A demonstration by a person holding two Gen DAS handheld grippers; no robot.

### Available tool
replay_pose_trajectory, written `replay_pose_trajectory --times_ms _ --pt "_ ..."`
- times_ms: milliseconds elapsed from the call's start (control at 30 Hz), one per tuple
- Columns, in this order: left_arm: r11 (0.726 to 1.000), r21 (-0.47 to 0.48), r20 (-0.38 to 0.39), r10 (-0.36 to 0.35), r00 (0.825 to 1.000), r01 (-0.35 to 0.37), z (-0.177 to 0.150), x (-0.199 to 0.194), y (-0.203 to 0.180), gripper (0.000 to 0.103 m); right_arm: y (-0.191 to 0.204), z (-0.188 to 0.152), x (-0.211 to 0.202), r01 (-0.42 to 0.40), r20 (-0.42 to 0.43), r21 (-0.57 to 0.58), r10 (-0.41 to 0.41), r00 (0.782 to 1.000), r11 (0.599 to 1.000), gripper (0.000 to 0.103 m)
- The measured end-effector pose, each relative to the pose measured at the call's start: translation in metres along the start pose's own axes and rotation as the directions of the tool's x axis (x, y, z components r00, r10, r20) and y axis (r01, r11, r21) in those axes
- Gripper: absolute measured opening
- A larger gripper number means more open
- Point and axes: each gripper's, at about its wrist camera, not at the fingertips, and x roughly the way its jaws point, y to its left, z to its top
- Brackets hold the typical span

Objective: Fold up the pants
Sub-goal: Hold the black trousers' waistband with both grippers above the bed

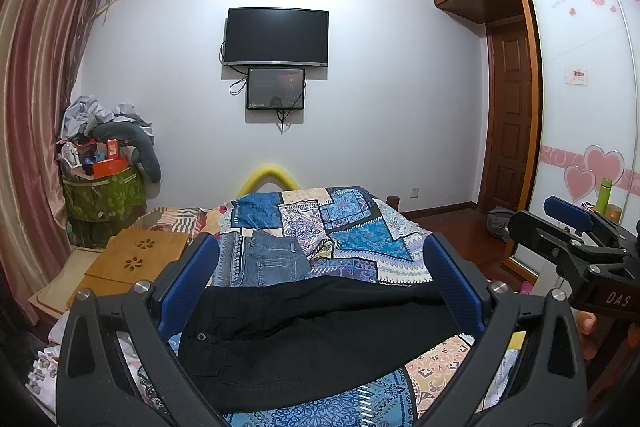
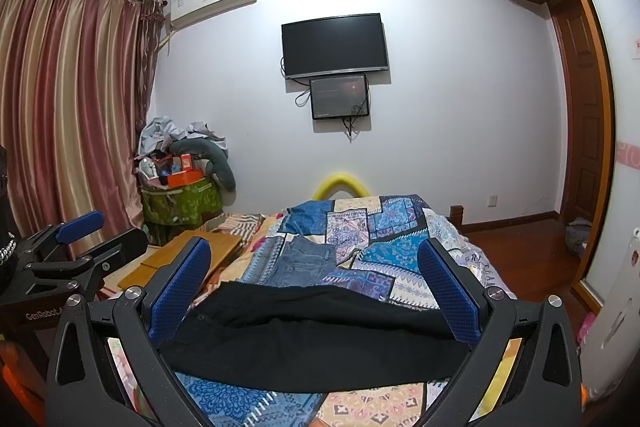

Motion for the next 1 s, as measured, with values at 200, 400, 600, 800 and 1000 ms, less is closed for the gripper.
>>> replay_pose_trajectory --times_ms 200,400,600,800,1000 --pt "1.0 -0.001 0.004 -0.003 1.0 0.003 0.0004 -0.003 -0.0019 0.103 0.0003 0.0022 -0.001 0.001 0.001 -0.002 -0.001 1.0 1.0 0.103" --pt "1.0 -0.002 0.003 -0.003 1.0 0.003 0.0012 -0.003 -0.0026 0.103 0.0002 0.0012 -0.0007 0.0 0.002 -0.002 0.0 1.0 1.0 0.103" --pt "1.0 -0.003 0.004 -0.003 1.0 0.003 0.0012 -0.0034 -0.0026 0.103 0.0007 0.0012 -0.0011 -0.001 0.002 -0.001 0.001 1.0 1.0 0.103" --pt "1.0 0.0 0.011 -0.003 1.0 0.003 0.0029 -0.0066 -0.0064 0.103 0.0005 0.0016 -0.002 -0.002 0.004 -0.002 0.002 1.0 1.0 0.103" --pt "1.0 -0.001 0.013 -0.003 1.0 0.003 0.0025 -0.007 -0.0056 0.103 0.0002 0.0031 -0.003 0.0 0.003 -0.002 0.0 1.0 1.0 0.103"
